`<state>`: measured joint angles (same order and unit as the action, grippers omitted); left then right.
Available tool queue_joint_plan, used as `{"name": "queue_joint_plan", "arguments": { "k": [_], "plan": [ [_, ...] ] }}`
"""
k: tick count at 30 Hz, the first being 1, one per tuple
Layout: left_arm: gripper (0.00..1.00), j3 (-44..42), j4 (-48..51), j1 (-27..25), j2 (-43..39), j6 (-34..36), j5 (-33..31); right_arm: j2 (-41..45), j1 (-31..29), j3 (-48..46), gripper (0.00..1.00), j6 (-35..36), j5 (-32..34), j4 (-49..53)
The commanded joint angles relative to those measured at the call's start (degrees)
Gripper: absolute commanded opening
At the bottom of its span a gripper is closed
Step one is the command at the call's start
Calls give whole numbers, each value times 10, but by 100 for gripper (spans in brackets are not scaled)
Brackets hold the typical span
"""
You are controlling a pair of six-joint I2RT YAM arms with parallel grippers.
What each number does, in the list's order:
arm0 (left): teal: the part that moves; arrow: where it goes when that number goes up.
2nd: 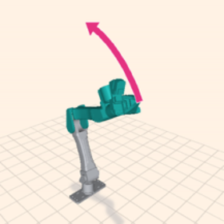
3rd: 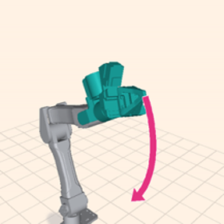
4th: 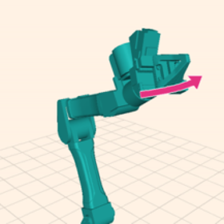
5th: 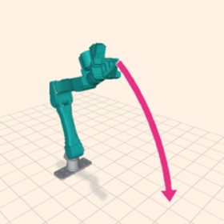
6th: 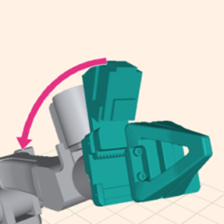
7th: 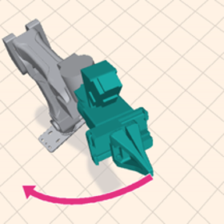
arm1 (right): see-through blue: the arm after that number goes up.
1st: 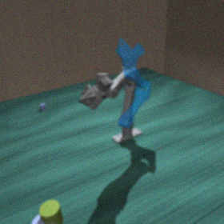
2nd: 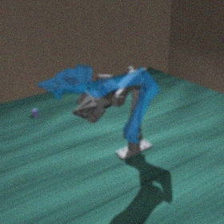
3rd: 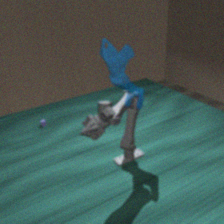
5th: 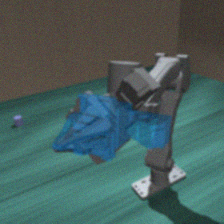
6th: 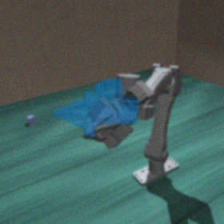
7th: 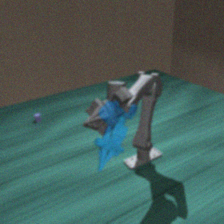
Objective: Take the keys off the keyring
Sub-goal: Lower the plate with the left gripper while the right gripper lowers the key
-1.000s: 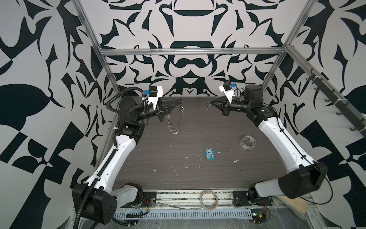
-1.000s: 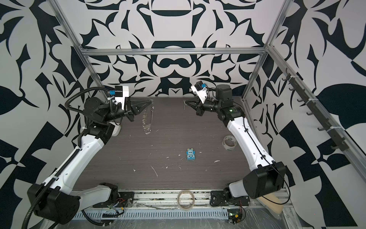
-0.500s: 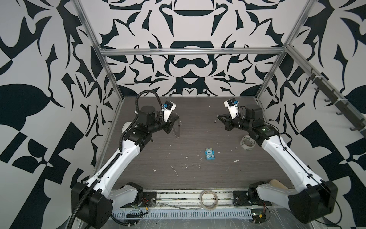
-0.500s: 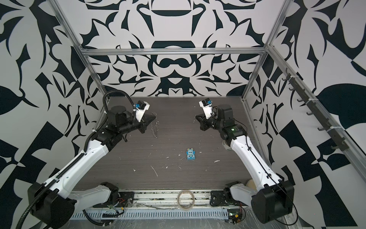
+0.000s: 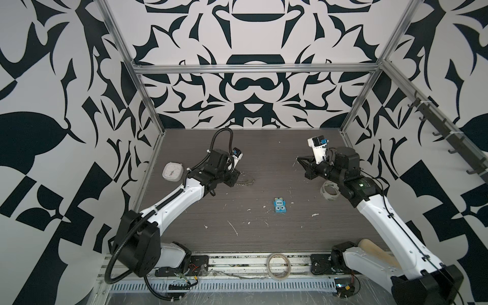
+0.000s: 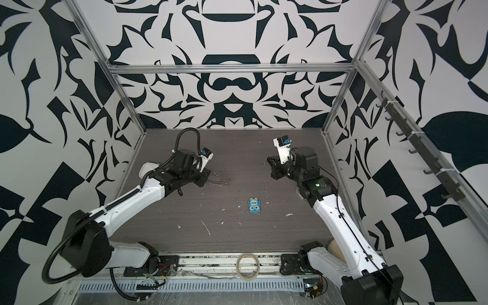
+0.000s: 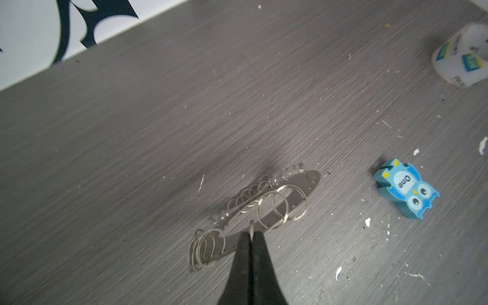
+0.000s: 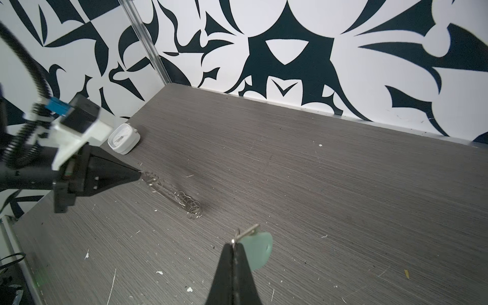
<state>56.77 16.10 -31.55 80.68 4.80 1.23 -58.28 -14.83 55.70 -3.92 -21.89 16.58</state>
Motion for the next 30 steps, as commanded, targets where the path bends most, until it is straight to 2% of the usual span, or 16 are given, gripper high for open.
{"name": "queue_joint_plan", "arguments": {
  "k": [1,13,25,30],
  "plan": [
    [0,21,13,-3,37,-12,-7,7,-2,0,0,12,12,3],
    [0,173,42,8,256,47,11,-14,-1,12,0,18,6,4],
    [0,142,21,8,288,23,33,-36,-2,12,0,8,7,5],
    [14,119,2,8,273,15,40,-45,-2,1,0,8,10,3]
  ]
}}
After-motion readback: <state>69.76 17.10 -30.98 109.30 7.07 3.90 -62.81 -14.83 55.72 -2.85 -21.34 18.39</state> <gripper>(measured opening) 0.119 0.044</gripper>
